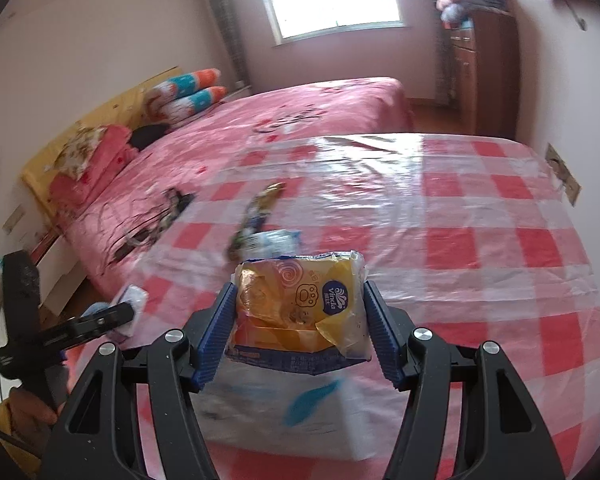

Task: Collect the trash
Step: 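Carry the tissue pack and bread bag over the orange bucket and open both tools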

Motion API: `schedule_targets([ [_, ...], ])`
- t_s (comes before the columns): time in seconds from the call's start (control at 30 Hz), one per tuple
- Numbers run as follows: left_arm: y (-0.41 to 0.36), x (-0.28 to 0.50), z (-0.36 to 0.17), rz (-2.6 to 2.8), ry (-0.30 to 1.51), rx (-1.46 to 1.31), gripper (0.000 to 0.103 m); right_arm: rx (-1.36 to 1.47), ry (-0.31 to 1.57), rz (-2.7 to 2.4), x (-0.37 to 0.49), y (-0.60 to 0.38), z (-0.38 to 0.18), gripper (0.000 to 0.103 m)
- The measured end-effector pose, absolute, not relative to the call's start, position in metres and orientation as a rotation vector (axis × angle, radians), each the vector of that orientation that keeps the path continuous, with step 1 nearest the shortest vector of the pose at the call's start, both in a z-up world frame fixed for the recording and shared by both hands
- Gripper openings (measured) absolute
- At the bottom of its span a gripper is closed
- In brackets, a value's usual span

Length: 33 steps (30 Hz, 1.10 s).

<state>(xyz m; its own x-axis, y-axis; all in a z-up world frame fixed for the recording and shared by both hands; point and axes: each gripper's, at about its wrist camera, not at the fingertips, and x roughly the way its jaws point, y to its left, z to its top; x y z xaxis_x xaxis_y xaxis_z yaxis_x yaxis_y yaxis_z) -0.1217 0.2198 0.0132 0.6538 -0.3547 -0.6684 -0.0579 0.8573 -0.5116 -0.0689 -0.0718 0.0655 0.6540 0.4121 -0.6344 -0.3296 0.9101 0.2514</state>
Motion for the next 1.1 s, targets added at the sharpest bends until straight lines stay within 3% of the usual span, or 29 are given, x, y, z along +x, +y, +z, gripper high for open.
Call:
schedule_targets([
  [0.4,0.312,-0.176,0.008,-0.016,0.800,-0.610,0.075,-0.049,0.756,0.714,-0.104,0.068,0.076,0.063],
  [0.83,0.424,-0.235,-0.043,0.238,0.797,-0.762,0.075,-0.267,0.791,0.996,-0.142,0.231,0.048,0.064],
  [1.0,0.453,-0.249,-0.063,0.318,0.816,-0.816,0.076,-0.357,0.794,1.056,-0.157,0.277,0.029,0.073],
  [1.1,0.464,-0.255,-0.072,0.363,0.831,-0.840,0.078,-0.386,0.785,1.058,-0.166,0.290,0.020,0.088],
])
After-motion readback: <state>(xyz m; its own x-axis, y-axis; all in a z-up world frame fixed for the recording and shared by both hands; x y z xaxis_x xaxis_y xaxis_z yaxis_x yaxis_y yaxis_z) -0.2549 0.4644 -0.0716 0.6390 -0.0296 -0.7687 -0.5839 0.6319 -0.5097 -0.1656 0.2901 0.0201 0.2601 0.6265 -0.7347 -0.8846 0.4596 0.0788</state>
